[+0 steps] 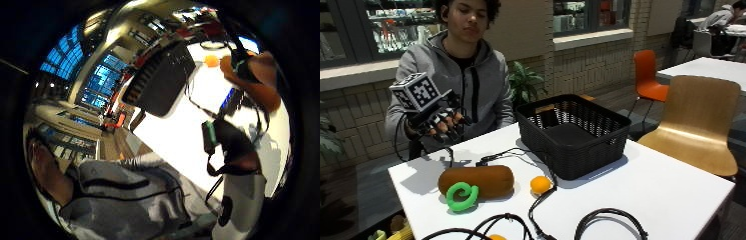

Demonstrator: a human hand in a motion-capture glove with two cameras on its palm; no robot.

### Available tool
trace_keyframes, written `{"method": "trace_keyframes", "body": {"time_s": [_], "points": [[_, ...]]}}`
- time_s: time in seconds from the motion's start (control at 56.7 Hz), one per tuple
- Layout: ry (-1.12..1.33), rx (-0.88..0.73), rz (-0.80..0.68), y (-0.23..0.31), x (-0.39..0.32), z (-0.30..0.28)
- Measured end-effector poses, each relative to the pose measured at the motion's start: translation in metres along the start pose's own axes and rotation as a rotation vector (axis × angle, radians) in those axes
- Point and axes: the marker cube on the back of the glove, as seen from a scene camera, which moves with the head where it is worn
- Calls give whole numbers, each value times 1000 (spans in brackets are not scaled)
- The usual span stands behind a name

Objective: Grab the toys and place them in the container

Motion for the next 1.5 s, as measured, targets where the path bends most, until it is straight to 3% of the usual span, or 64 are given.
{"method": "trace_keyframes", "body": {"time_s": [0.247,0.353,0.6,0.741,0.864,1.147,1.323,1.429,1.5], "points": [[101,-354,252,-94,53,44],[92,-453,337,-104,66,66],[-9,-478,412,-123,92,97],[65,-584,458,-124,95,101],[77,-547,491,-126,93,103],[188,-325,372,-134,87,93],[167,-214,310,-139,68,56],[142,-198,176,-157,40,15],[117,-160,24,-153,-26,-1]]}}
